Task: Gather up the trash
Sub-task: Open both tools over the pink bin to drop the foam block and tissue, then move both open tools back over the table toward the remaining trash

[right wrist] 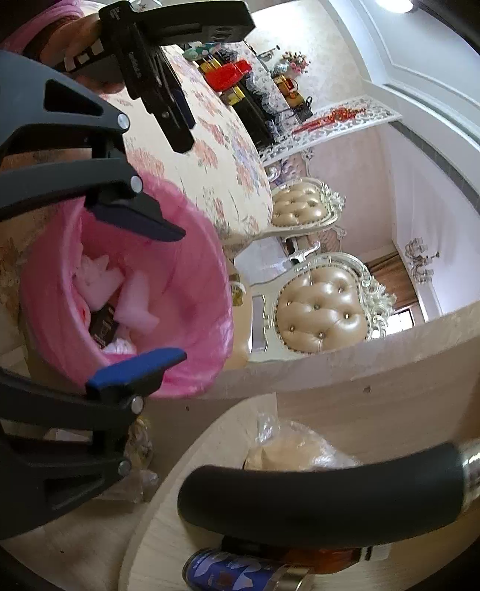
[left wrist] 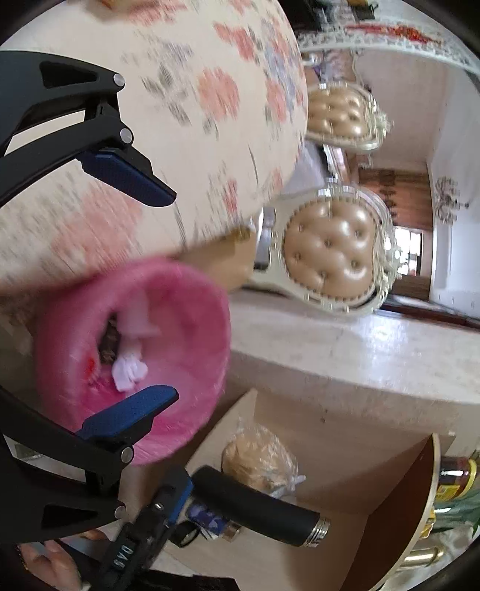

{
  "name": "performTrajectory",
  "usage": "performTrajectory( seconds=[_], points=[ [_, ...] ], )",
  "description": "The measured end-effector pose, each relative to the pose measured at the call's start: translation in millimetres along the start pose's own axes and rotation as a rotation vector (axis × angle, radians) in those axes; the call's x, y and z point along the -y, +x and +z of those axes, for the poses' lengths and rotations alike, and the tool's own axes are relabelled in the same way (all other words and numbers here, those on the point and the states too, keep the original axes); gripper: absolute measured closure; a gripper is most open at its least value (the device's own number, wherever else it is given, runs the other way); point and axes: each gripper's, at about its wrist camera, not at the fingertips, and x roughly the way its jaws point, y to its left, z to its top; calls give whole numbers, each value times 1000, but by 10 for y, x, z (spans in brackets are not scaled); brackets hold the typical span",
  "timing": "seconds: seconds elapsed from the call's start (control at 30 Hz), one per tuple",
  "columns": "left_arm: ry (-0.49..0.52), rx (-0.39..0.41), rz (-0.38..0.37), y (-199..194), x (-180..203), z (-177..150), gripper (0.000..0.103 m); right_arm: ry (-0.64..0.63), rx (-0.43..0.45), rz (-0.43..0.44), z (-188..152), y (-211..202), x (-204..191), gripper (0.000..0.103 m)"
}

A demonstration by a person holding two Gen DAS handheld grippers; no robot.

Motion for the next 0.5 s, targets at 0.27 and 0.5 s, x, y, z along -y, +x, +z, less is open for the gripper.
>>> performTrajectory(
  seconds=[0.27,0.5],
  points=[
    [-74,-12,151,-778,-465,-358,12,-62,-26,88,-119,-73,-580,34],
    [-112,29,294,-1557,-889,-729,12,-172,-79,214,-314,-41,-1409,33]
  ],
)
